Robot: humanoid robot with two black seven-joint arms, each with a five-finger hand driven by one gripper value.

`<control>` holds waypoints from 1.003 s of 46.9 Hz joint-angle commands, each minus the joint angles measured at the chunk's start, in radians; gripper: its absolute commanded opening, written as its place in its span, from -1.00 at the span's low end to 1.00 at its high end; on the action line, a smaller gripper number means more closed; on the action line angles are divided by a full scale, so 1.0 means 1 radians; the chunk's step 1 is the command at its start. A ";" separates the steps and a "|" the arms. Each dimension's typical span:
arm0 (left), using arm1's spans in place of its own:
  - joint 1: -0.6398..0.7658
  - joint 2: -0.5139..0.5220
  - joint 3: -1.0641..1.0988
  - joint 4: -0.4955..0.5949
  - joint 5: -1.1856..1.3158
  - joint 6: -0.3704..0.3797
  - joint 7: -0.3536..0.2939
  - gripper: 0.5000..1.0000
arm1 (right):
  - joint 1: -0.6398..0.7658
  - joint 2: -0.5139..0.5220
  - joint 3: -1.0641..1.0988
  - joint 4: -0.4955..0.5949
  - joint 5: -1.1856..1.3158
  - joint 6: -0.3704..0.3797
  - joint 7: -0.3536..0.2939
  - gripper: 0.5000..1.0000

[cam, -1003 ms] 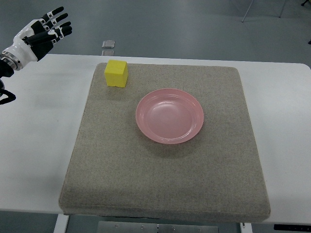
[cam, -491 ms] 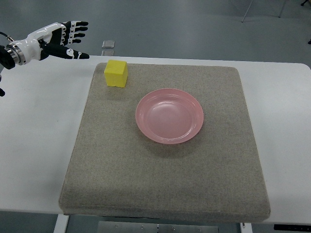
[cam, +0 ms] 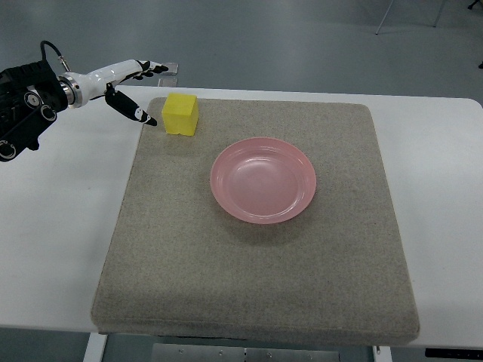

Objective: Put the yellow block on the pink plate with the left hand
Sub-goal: 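Lower the left hand fingers around the yellow cube, then close the left hand fingers and lift the yellow cube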

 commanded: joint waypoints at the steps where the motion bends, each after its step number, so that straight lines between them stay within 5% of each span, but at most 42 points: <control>1: -0.003 -0.021 0.007 0.011 0.002 0.044 0.000 0.97 | 0.000 0.000 0.000 0.001 0.000 0.000 0.000 0.69; 23: -0.037 -0.152 0.142 0.180 0.016 0.174 0.002 0.96 | 0.000 0.000 0.000 -0.001 0.000 0.000 0.000 0.69; 47: -0.041 -0.185 0.179 0.191 0.020 0.188 0.002 0.82 | 0.000 0.000 0.000 -0.001 0.000 0.000 0.000 0.69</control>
